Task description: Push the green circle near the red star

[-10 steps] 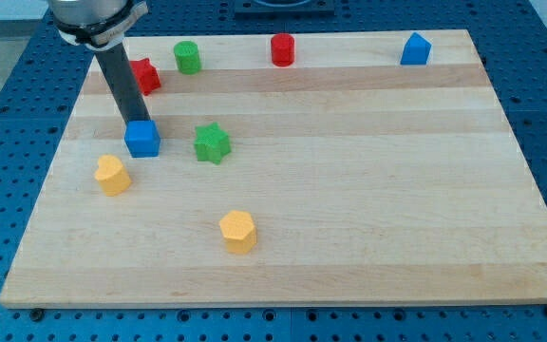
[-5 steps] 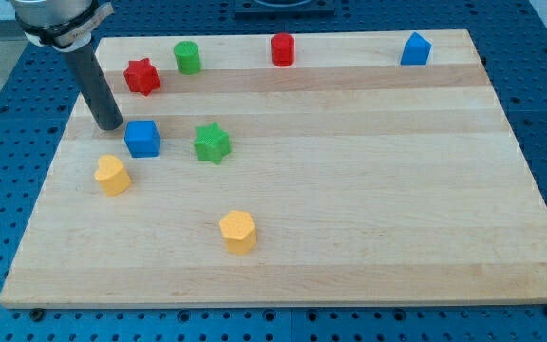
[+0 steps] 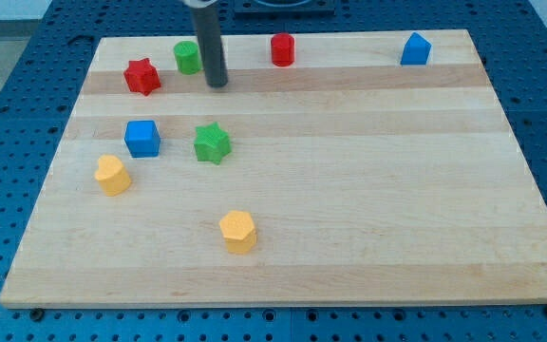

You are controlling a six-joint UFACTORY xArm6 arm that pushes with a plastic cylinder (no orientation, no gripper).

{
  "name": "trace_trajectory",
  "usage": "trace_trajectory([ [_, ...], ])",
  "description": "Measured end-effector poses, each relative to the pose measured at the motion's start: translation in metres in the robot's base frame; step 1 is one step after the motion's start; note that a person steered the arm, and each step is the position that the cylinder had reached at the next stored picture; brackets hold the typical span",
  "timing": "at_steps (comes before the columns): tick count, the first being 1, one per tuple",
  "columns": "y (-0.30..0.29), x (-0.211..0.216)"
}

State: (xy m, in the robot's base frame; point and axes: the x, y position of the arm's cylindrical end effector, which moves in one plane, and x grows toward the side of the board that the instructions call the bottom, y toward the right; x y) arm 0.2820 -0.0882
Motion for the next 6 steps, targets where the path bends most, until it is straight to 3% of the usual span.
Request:
trace_trajectory([
  [2, -0.002, -0.083],
  [3, -0.041, -0.089],
  [5, -0.060, -0.040],
  [6, -0.039, -0.022],
])
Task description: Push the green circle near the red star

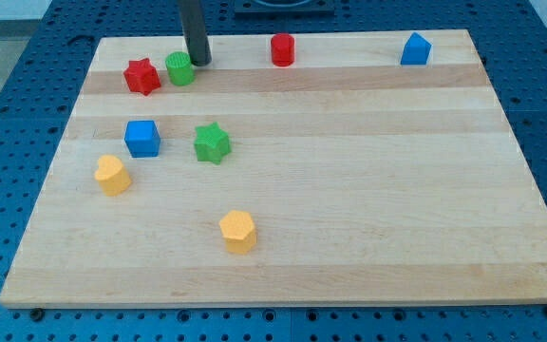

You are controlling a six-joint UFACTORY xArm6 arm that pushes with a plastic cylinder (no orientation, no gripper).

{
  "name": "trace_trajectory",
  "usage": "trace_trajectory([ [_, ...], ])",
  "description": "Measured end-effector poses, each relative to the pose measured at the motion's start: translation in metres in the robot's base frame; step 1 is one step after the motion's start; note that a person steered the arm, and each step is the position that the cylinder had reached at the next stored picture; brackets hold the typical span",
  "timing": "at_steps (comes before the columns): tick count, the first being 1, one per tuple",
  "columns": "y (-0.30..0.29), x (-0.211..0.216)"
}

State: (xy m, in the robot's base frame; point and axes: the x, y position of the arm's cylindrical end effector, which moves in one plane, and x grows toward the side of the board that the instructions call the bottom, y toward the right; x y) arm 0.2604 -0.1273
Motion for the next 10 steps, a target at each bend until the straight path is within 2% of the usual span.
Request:
trace_trajectory([
  [1, -0.008, 0.011],
  [2, -0.008, -0.030],
  [3, -0.028, -0.044],
  [7, -0.049, 0.023],
  [10, -0.046, 0.038],
])
